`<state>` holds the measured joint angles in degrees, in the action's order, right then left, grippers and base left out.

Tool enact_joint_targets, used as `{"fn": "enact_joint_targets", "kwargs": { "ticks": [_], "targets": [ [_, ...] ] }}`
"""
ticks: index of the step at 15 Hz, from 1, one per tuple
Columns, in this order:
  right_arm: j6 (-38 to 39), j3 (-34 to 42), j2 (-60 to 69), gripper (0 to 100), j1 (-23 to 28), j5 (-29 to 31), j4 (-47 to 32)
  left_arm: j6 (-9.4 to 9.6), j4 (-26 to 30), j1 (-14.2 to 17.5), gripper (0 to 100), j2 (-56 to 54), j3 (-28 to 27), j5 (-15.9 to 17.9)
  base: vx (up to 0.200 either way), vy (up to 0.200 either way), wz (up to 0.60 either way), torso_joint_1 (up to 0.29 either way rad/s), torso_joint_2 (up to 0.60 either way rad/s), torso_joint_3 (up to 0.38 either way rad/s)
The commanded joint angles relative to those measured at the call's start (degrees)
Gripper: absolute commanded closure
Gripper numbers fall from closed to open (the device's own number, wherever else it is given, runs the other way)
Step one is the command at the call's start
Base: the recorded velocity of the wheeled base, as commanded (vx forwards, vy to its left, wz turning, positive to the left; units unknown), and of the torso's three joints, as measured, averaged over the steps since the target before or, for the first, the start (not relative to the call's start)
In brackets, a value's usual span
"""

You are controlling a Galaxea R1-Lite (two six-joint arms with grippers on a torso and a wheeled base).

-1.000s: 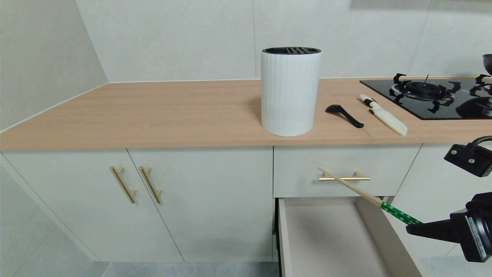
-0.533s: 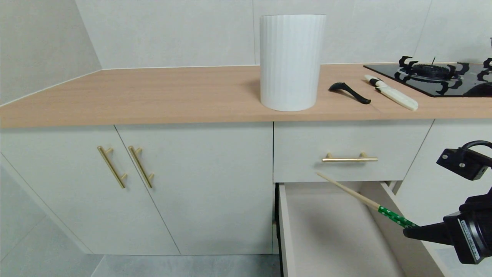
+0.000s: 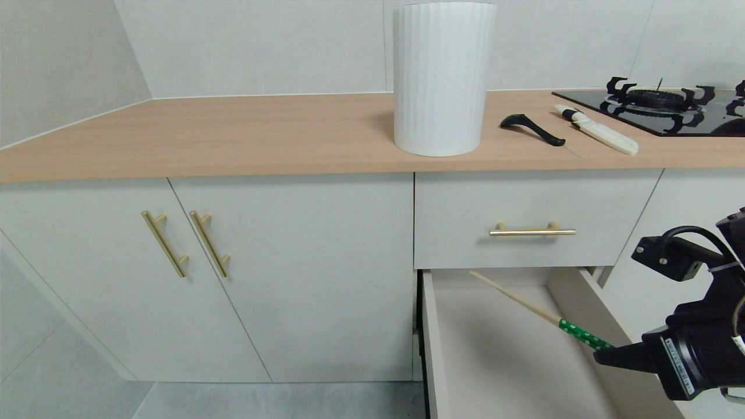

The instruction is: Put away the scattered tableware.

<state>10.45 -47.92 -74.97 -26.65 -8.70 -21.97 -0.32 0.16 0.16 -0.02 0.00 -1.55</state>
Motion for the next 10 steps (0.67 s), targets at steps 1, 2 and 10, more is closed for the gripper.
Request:
{"fn": "enact_joint_targets", "kwargs": {
  "ticks": [1, 2, 10],
  "targets": [
    [-1.04, 0.55, -1.76, 100, -0.07, 0.00, -0.09, -0.03, -0.07, 0.02, 0, 0.02, 0.00, -0.03, 0.000, 0.000, 0.00, 0.000, 0.00, 0.000],
    [-1.75, 0.81, -1.84, 100, -0.07, 0.00, -0.09, -0.03, 0.02, 0.02, 0, 0.02, 0.00, -0.03, 0.000, 0.000, 0.00, 0.000, 0.00, 0.000],
    [-2.63, -7.10, -13.97, 100, -0.07, 3.78, -1.15, -0.03, 0.02, 0.02, 0, 0.02, 0.00, -0.03, 0.000, 0.000, 0.00, 0.000, 0.00, 0.000]
  ]
}}
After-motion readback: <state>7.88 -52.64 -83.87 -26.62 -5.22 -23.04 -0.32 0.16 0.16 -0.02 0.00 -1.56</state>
